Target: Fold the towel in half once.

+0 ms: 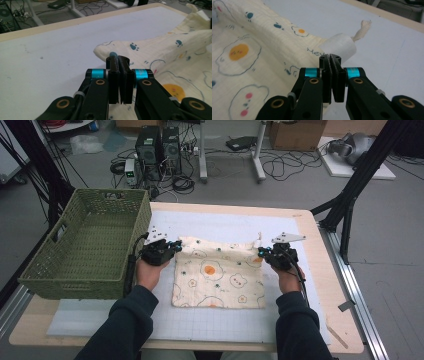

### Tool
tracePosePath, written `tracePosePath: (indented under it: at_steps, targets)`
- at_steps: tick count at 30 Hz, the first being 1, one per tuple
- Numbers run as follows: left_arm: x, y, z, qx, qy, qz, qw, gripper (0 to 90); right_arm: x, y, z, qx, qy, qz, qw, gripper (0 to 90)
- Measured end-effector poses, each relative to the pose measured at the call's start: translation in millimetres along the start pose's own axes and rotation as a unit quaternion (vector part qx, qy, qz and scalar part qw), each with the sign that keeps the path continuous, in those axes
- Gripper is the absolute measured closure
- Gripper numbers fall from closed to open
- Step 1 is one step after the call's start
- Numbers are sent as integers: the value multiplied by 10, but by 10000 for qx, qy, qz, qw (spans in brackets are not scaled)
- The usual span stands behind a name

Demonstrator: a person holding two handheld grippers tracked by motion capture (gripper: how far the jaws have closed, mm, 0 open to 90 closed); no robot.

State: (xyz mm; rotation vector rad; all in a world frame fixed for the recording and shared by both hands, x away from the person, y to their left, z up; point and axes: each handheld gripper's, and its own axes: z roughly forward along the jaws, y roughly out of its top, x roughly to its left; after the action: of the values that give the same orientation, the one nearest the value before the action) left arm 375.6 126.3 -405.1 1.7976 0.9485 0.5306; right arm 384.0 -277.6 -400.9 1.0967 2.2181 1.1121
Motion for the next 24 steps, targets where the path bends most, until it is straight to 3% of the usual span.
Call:
tracePosePath:
  at_steps: [6,9,17,24]
  targets:
    - [-109,-106,-183,-55,-158,120,9998,865,133,-82,-184,-96,6,-141,9999,885]
    - [-156,-173,-236,28,-243,246,9994,865,175,-141,-245,-92,32,-177,9998,885]
    - [-232,-350,-346,184,-401,305,9986,864,344,-295,-374,11,183,-361,9992,884]
    - [-309,-496,-375,316,-542,299,9976,863,390,-494,-403,154,302,-246,9991,883]
